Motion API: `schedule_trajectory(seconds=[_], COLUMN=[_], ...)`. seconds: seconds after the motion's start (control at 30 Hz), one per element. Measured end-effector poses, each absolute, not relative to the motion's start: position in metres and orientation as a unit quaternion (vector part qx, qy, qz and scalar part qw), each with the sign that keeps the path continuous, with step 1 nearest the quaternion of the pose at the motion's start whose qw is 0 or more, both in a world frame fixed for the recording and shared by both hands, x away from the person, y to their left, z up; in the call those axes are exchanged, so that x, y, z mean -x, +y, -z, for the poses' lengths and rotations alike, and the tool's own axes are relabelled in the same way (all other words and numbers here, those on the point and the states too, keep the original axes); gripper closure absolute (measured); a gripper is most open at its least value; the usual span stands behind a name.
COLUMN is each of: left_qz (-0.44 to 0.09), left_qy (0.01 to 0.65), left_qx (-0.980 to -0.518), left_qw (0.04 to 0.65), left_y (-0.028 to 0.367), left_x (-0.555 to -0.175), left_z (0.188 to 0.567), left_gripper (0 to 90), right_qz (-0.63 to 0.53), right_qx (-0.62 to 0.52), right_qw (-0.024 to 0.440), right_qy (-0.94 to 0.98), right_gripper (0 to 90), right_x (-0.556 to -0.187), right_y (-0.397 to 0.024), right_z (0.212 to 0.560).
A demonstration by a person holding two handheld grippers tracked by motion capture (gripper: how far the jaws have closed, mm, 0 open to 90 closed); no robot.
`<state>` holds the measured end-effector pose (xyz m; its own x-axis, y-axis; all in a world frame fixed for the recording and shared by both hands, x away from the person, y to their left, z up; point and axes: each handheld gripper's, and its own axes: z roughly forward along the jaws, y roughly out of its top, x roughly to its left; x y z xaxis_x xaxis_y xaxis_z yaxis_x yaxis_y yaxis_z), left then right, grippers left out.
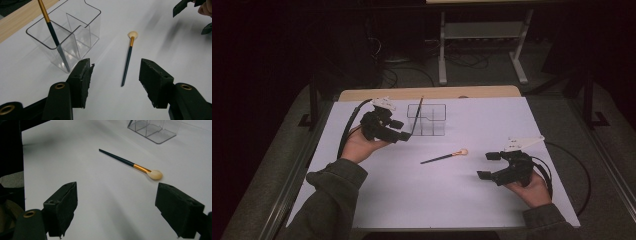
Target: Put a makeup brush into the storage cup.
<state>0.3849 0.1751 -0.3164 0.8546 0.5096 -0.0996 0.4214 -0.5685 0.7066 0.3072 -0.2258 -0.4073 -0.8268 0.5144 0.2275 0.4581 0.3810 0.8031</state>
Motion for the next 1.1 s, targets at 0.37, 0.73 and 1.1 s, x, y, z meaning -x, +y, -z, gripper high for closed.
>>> schedule_trajectory(seconds=[0.37,0.73,1.1], left_qz=[-0.052,-0.051,-0.044], left_qy=[0.26,0.246,0.239], left_qx=[-0.885,-0.893,-0.896], left_qw=[0.383,0.374,0.371], left_y=[0.165,0.154,0.141], left_x=[-0.376,-0.367,-0.369], left_z=[0.326,0.329,0.334], left_gripper=[41.2,40.2,39.4], right_qz=[-0.475,-0.469,-0.471], right_qx=[-0.292,-0.297,-0.299], right_qw=[0.034,0.043,0.049], right_qy=[0.829,0.831,0.829], right_gripper=[16.9,16.9,17.2], right_x=[-0.306,-0.301,-0.3], right_y=[-0.228,-0.232,-0.236], right_z=[0.406,0.406,0.406])
